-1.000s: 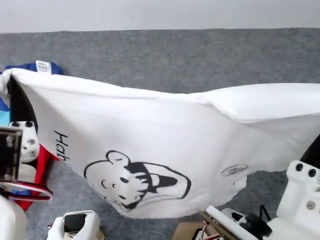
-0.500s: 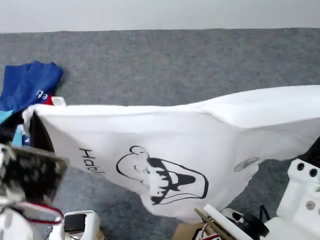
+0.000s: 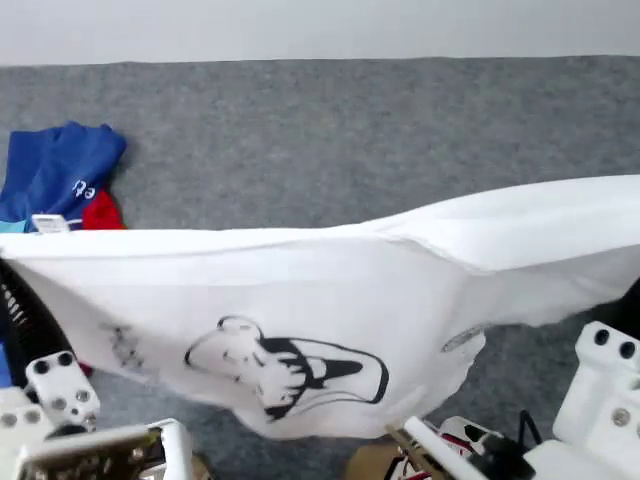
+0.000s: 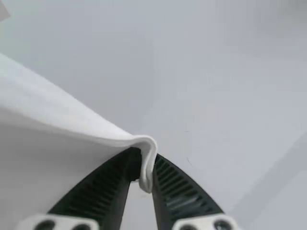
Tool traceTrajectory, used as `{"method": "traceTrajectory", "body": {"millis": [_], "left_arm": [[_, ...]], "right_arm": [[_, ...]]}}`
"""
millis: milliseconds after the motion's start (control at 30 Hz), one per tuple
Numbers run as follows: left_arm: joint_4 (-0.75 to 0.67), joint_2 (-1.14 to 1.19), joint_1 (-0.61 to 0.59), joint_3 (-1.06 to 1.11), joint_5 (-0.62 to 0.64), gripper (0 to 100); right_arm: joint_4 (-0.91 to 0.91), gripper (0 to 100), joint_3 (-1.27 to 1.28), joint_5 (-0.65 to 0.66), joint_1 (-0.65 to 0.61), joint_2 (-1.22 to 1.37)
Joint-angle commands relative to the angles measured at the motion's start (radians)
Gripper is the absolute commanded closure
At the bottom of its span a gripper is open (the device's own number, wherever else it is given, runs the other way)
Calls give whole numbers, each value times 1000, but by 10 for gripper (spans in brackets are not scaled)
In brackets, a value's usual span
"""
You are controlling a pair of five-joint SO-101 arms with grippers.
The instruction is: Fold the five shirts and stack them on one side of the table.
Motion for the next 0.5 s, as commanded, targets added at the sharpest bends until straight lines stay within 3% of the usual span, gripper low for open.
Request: {"method": "traceTrajectory", "body": {"millis": [0, 467], "left_arm": [[-28, -3, -20, 8, -8, 997], [-83, -3, -18, 113, -6, 997]], "right_arm": [[-76, 987, 3, 12, 18, -5], [-140, 987, 52, 11, 18, -15]]}}
